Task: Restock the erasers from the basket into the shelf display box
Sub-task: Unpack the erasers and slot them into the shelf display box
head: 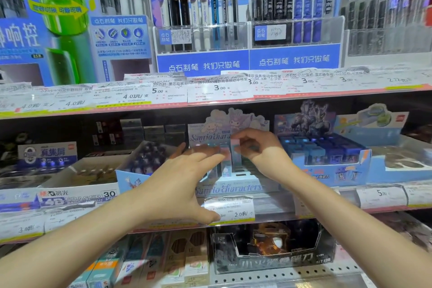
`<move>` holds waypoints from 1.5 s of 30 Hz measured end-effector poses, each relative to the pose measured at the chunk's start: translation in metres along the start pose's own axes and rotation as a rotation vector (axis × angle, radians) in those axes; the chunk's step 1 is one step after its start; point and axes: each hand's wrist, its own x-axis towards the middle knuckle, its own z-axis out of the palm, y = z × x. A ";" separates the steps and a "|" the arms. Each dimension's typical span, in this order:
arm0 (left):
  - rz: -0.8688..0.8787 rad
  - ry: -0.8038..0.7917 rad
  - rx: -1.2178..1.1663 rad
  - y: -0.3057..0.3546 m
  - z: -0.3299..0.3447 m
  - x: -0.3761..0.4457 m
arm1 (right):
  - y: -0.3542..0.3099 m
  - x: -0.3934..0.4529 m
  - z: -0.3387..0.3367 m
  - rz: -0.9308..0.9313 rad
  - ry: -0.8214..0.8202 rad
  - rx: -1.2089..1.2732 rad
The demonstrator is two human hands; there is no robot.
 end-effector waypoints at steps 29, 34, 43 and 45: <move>0.020 0.143 -0.107 0.000 0.000 0.004 | -0.018 -0.035 -0.014 -0.160 0.053 -0.342; -0.008 0.401 -0.086 0.032 -0.001 -0.009 | -0.020 -0.067 -0.028 -0.281 -0.049 -0.215; -0.212 0.284 -0.372 0.091 0.033 -0.063 | -0.011 -0.148 -0.027 -0.047 -0.208 0.232; -0.279 0.177 -0.419 0.096 0.057 -0.082 | 0.001 -0.173 -0.017 0.028 -0.280 0.255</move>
